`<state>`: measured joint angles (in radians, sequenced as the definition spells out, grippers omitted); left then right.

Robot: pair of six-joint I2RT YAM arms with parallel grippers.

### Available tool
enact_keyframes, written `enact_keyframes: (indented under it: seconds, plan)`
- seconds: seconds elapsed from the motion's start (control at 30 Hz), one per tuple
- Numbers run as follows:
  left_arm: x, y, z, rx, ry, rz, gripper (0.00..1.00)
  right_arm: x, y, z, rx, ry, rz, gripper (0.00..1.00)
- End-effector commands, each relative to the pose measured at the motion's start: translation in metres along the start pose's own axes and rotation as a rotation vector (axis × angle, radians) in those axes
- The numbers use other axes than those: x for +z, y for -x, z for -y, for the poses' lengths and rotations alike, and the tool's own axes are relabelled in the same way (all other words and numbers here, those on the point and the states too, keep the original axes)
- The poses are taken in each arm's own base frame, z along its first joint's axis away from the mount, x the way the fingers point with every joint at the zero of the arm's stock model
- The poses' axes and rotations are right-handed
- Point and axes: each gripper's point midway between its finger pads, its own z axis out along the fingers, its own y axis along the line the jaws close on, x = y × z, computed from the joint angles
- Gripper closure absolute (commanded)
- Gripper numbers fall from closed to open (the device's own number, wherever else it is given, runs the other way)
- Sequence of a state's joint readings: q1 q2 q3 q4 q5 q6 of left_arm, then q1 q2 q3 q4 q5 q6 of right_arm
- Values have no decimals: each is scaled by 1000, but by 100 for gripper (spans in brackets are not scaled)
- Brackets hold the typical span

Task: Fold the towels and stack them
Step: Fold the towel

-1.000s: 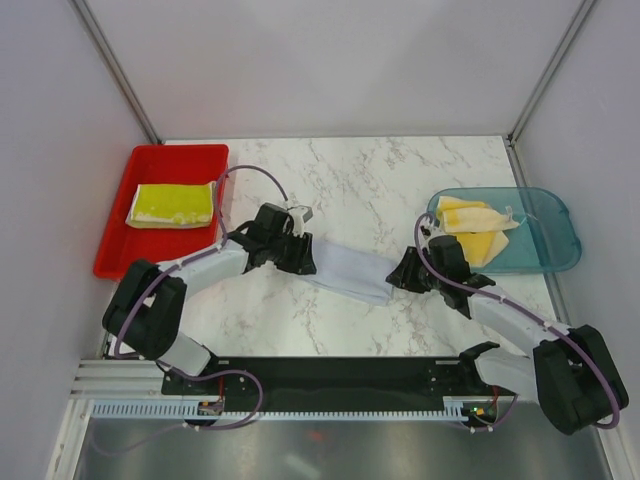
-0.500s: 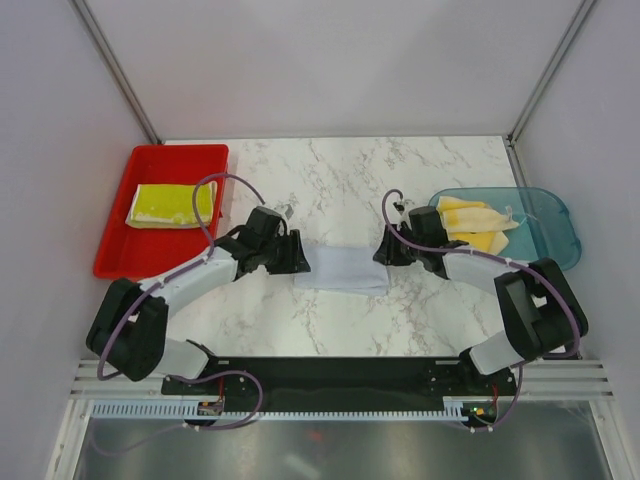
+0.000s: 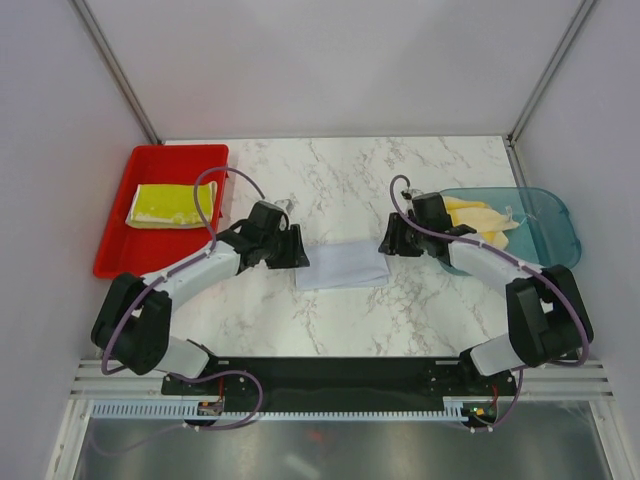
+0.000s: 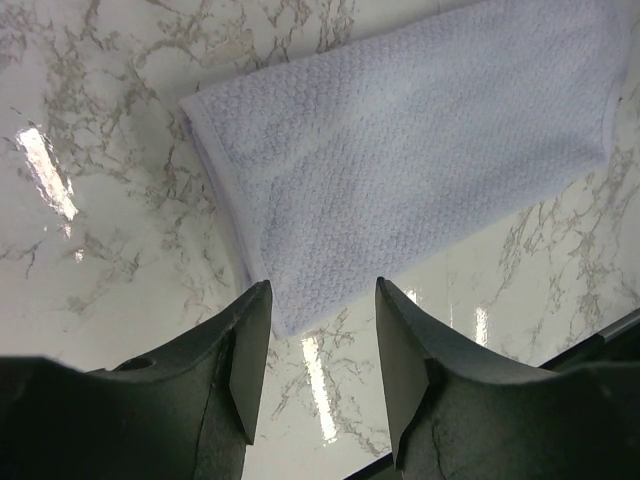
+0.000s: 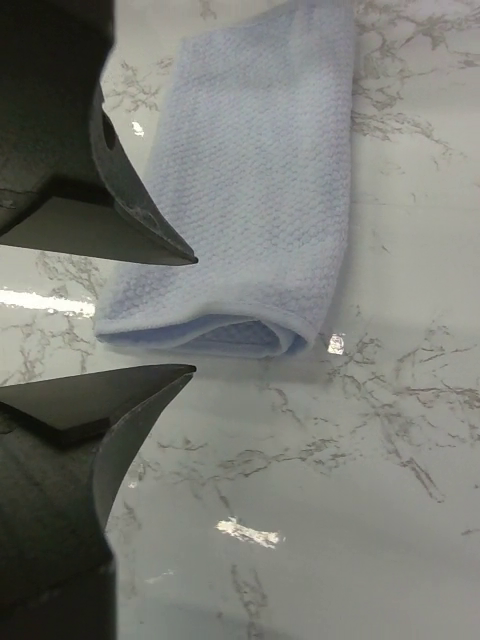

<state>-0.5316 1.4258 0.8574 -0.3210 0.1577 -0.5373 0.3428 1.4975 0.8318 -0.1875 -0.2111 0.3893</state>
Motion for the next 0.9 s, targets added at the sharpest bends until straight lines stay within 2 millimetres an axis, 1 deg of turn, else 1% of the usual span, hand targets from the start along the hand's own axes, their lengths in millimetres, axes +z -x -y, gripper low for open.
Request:
enact_keyframes:
  seconds: [0.0, 0.07, 0.13, 0.17, 0.23, 0.3, 0.37, 0.43, 0.57, 0.6, 0.77, 0.87]
  plan:
    - [1, -4, 3, 53, -32, -32, 47, -18, -7, 3, 104, -48, -2, 47]
    - [1, -8, -7, 68, 11, -29, 45, -21, -14, 6, 186, -76, -9, 47]
    - [1, -14, -14, 65, 31, -37, 43, -21, -16, 7, 249, -92, -2, 47]
    - [2, -17, -13, 59, 20, -45, 43, -20, -19, 7, 308, -98, -7, 48]
    - [5, -25, -14, 38, 13, -64, 43, -17, -23, 7, 342, -113, -11, 49]
    - [8, -27, -11, 24, -17, -64, 43, -17, -26, 10, 386, -136, -4, 49]
    - [9, -31, -10, 9, -27, -67, 43, -16, -27, 13, 413, -147, 15, 50]
    - [10, -35, -11, -5, -30, -74, 43, -16, -27, 9, 426, -121, 26, 50]
    - [12, -36, -11, -31, -39, -61, 42, -11, -30, 2, 449, -91, 33, 50]
    - [13, -33, -8, -40, -52, -45, 42, -9, -32, 2, 458, -92, 32, 50]
    - [13, -38, 0, -75, -106, -51, 41, -5, -44, 11, 472, -120, 25, 51]
    - [15, -44, -3, -87, -96, -70, 41, -5, -44, 12, 481, -126, 30, 51]
